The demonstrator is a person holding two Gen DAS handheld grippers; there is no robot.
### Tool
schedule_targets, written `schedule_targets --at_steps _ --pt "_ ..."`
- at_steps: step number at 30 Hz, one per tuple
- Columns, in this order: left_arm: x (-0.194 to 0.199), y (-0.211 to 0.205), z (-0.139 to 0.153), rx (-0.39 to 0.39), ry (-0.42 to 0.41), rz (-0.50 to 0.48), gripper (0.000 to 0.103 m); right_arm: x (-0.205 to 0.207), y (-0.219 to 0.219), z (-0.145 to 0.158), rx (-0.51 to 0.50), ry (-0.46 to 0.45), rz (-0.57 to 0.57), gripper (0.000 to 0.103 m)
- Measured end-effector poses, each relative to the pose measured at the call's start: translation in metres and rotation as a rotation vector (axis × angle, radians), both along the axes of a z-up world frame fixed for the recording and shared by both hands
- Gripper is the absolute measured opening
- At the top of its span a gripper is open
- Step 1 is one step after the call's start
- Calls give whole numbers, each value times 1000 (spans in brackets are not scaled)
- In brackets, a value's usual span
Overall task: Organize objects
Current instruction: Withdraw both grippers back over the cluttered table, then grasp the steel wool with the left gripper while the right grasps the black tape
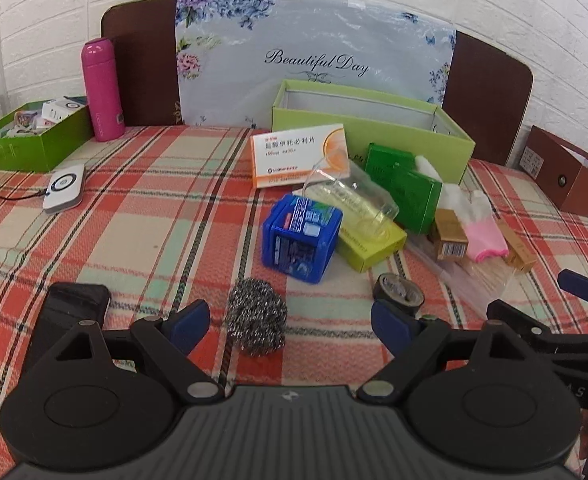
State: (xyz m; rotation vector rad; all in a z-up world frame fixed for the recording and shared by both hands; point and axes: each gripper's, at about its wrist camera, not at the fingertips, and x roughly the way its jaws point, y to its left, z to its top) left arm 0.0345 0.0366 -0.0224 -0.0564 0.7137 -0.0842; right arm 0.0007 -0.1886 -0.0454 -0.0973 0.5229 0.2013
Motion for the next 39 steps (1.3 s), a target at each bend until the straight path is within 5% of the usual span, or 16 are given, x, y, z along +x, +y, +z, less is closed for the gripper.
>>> schedule_targets --at_steps 10,17,24,28,32,37,39 --pt "-10 27 -19 -33 -4 -18 90 7 20 -16 52 57 100 103" --pt "16 27 -23 -77 13 -51 70 27 47 -24 32 76 182 91" --pt "29 26 -25 -50 15 -72 65 54 68 -36 -15 116 237 70" --pt "38 29 -32 -60 47 -73 54 61 69 -42 -7 145 243 32" --pt "40 28 -34 -80 61 -90 38 52 55 -38 22 169 205 32" --pt "35 6 -29 -202 77 -272 33 25 33 -32 3 218 121 32" --pt "30 -14 -30 -171 84 -344 33 16 26 -31 32 238 144 32"
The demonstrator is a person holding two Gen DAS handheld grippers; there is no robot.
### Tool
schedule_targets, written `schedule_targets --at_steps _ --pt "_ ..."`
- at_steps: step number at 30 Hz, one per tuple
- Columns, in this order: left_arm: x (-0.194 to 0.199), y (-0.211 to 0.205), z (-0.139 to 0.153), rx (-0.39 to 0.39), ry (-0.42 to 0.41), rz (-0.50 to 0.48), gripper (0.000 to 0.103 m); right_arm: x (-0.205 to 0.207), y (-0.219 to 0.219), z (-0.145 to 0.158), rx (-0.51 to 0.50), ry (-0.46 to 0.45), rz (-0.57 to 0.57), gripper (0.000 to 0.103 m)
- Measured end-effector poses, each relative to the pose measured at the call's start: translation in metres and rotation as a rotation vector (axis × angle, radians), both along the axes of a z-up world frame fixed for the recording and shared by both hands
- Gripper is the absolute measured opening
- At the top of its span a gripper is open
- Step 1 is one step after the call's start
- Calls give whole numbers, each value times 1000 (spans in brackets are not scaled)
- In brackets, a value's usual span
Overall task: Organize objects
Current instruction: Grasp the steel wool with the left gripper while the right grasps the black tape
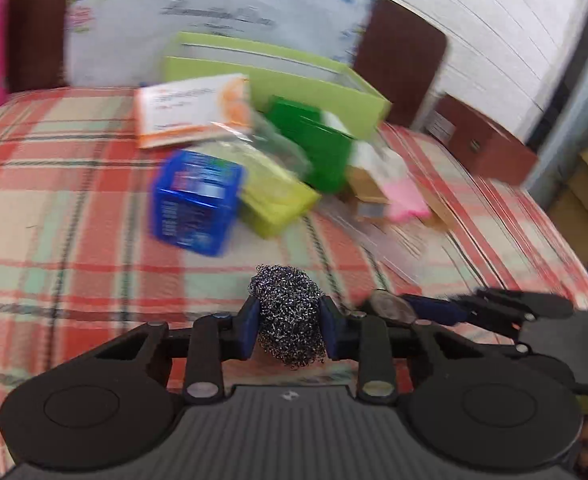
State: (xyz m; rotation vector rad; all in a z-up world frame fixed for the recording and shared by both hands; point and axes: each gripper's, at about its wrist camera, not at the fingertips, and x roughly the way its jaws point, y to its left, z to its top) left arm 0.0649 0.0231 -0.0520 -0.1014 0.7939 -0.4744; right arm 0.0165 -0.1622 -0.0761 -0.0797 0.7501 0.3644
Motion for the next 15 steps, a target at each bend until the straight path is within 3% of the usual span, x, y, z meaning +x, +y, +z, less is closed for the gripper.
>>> schedule_targets --at_steps 3,4,10,15 --pt "-6 -17 -3 87 -37 10 40 -8 -1 1 -20 -12 21 42" --pt "-7 -17 -3 96 -41 20 48 -9 -1 1 -32 -20 21 42" --pt "-5 -5 -3 71 -13 73 57 -6 -1 -1 -22 -13 26 42" --pt "-4 -11 -5 66 5 37 57 -5 -1 -4 -9 -6 23 42"
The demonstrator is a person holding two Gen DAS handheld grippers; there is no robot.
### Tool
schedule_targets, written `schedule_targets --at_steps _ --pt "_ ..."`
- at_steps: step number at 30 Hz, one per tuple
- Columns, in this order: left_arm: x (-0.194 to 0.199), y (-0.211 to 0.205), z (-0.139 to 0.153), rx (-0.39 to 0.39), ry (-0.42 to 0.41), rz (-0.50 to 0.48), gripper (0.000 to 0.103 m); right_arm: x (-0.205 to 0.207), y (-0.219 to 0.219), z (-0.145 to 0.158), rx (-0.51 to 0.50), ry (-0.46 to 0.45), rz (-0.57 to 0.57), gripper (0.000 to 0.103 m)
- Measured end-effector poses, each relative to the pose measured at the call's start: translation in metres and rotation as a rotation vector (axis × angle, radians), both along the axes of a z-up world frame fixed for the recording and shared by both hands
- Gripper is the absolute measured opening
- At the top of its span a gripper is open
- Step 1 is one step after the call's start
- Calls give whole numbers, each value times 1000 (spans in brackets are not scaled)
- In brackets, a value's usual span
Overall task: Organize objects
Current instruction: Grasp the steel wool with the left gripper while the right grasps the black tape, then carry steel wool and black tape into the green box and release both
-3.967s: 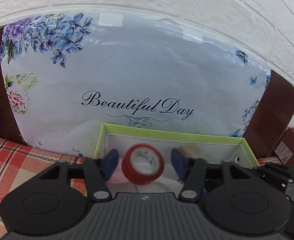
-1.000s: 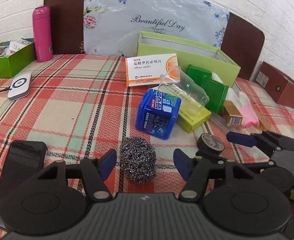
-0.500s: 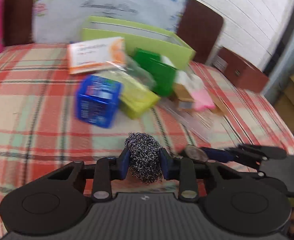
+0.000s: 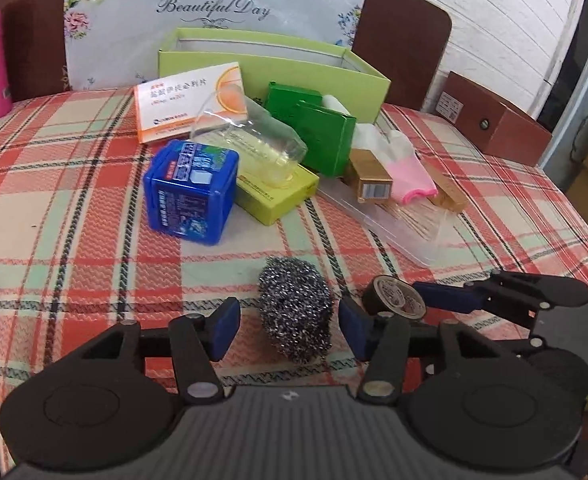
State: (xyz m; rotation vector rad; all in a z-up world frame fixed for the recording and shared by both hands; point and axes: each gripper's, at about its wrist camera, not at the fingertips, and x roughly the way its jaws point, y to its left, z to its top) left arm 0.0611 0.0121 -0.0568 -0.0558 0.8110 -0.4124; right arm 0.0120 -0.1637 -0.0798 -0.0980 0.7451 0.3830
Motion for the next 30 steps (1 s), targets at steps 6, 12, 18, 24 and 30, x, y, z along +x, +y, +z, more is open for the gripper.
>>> schedule_targets --at_steps 6,12,18,24,30 --pt "1 -3 -4 -19 22 -9 57 2 0 0 11 3 -4 42" --pt "2 -2 -5 -21 29 -19 36 2 0 -1 31 9 0 32" --pt "-2 0 22 -65 -38 -43 33 1 -8 17 102 1 15 31" --pt "19 -1 69 -120 -136 -71 33 22 -23 59 149 -87 13 31" --pt "71 -11 105 -113 -206 -47 33 75 -37 98 168 -163 -24 31"
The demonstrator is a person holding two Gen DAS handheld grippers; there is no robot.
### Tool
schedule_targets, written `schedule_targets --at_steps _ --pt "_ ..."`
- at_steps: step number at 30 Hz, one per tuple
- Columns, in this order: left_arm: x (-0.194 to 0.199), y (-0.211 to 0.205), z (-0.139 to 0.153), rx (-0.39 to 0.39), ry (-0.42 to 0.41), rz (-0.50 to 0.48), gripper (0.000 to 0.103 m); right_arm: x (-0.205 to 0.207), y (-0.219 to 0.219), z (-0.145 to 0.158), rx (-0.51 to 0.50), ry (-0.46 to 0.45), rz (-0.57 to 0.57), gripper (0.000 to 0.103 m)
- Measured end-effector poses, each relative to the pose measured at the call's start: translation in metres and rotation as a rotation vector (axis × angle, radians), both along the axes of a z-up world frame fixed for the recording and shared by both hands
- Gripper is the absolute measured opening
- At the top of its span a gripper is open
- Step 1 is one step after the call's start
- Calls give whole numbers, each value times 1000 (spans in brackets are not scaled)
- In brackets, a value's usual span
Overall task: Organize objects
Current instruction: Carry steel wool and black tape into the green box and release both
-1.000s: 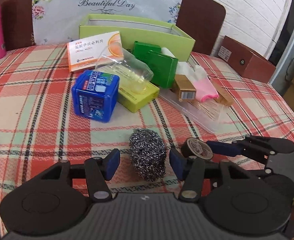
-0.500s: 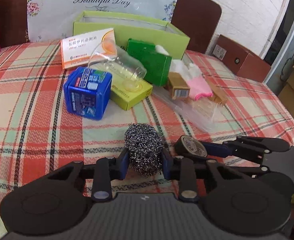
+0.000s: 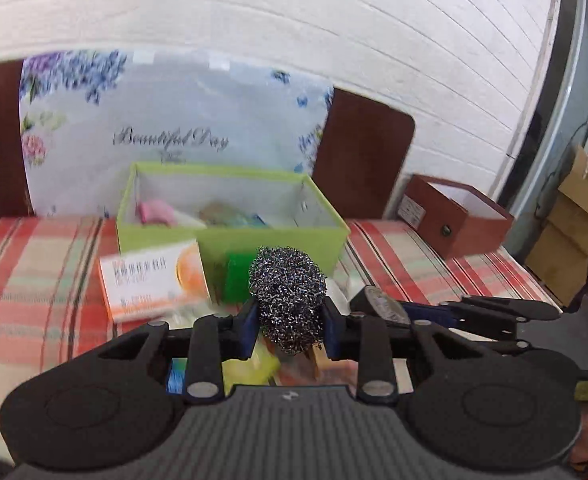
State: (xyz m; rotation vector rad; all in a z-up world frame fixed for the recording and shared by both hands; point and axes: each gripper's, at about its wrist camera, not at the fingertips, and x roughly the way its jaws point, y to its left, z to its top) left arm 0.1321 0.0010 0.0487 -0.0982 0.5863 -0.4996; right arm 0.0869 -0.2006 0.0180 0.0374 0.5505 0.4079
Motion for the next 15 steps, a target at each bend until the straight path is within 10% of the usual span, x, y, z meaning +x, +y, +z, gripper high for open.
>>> schedule_targets --at_steps 15 --pt "177 -27 -4 28 109 138 33 181 -12 -7 -119 3 -133 31"
